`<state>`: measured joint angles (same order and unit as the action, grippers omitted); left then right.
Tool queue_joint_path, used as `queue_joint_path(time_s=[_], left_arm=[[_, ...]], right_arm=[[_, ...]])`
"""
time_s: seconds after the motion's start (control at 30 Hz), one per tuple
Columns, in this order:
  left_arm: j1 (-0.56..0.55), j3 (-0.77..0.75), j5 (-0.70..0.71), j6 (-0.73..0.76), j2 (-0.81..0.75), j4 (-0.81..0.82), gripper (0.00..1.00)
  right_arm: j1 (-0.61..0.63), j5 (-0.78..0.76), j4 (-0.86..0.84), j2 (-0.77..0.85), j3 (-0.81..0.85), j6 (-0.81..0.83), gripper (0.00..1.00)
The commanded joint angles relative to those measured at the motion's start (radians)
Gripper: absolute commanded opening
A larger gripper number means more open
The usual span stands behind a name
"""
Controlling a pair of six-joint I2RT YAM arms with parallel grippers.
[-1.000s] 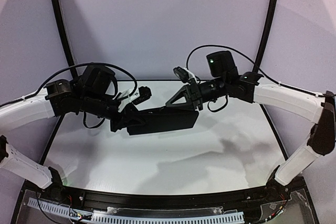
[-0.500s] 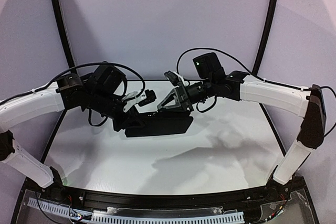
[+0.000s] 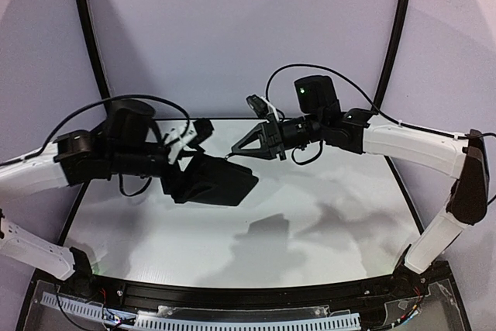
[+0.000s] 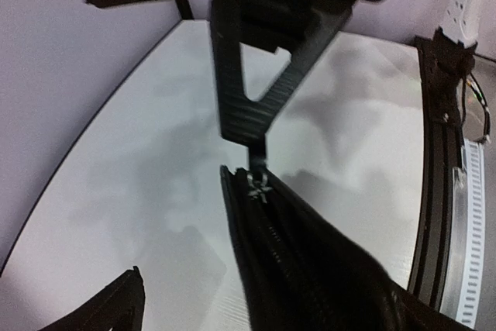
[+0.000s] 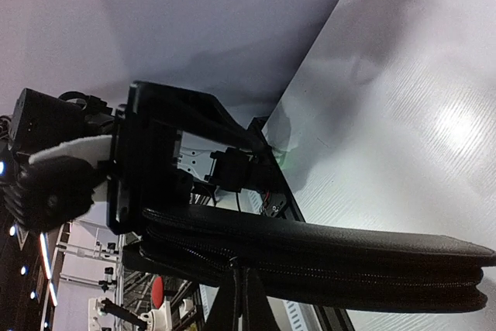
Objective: Sort the hair-cutting tools
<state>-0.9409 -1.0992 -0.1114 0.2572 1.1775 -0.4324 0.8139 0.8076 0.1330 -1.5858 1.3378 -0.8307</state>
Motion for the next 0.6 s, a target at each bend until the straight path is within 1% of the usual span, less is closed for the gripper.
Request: queue_joint_path(time_s=[0.0, 0.07, 0.23, 0.33, 0.43, 0.57], left_arm=[[-0.001, 0.076, 0.094, -0.064, -0.094, 0.129, 0.99], [0.001, 0.111, 0.094, -0.087, -0.159, 0.163, 0.99], [0.000, 0.243, 0.001, -0.137, -0.311, 0.249, 0.99], [-0.001, 0.321, -0.003, -0.192, -0.381, 0.324, 0.99], [-0.001, 0.387, 0.008, -0.237, -0.413, 0.393, 0.99], [0.000, 0.450, -0.005, -0.285, -0.397, 0.474, 0.99]], right_arm=[[-0.005, -0.009, -0.150, 0.070, -0.011, -0.028, 0.00], [-0.011, -0.016, -0.177, 0.076, -0.021, -0.047, 0.00], [-0.018, -0.043, -0.280, 0.082, -0.050, -0.125, 0.00], [-0.018, -0.067, -0.330, 0.081, -0.054, -0.168, 0.00], [-0.018, -0.084, -0.347, 0.075, -0.037, -0.180, 0.00], [-0.018, -0.078, -0.352, 0.065, -0.015, -0.194, 0.00]])
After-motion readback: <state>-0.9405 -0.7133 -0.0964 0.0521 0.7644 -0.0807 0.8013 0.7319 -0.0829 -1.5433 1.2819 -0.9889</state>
